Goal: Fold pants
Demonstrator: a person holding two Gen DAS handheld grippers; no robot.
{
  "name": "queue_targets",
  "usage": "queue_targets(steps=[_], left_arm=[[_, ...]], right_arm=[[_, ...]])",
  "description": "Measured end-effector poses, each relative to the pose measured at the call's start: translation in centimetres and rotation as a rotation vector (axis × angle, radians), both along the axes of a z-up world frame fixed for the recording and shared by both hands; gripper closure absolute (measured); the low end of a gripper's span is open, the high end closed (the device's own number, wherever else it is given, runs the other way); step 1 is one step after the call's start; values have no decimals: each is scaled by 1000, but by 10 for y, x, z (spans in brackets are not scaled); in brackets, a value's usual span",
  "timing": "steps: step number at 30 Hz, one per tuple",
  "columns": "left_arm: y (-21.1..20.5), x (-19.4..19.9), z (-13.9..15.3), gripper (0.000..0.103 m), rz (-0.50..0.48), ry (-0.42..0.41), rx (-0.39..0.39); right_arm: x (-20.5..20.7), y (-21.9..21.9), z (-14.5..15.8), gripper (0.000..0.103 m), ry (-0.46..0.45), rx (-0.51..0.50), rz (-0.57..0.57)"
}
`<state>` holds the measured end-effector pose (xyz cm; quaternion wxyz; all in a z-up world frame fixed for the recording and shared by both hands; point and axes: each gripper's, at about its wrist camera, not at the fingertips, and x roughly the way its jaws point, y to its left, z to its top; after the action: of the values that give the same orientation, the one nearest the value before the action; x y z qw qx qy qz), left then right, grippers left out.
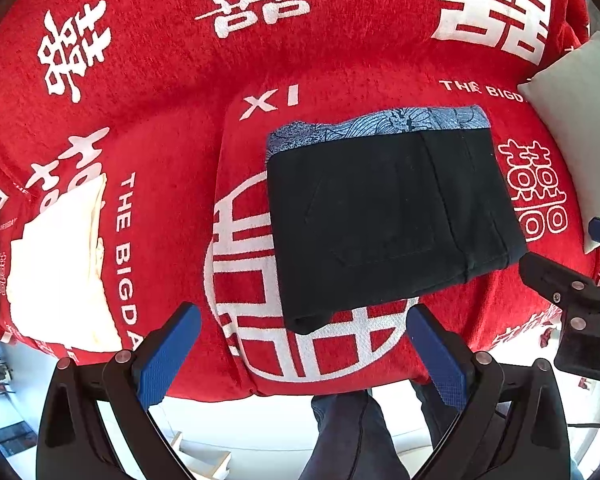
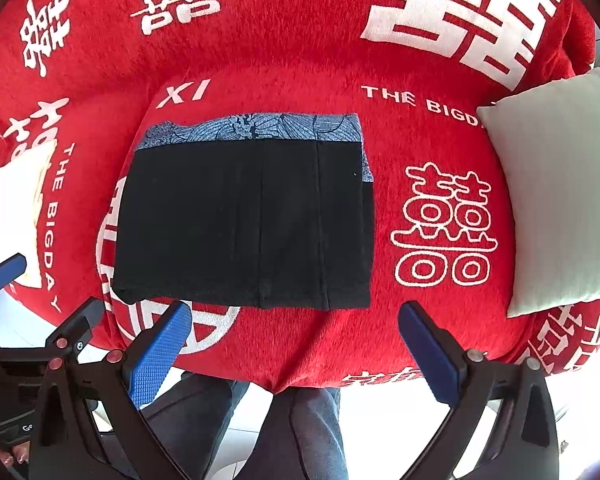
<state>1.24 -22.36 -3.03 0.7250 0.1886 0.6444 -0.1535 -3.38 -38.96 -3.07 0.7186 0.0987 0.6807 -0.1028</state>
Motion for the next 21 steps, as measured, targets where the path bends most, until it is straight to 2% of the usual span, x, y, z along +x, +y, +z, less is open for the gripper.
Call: queue_targets(steps=[21], left_arm=[[-4, 0, -1, 0, 3, -11, -1]], right_arm=[[0, -5, -1, 0, 3, 4, -8]])
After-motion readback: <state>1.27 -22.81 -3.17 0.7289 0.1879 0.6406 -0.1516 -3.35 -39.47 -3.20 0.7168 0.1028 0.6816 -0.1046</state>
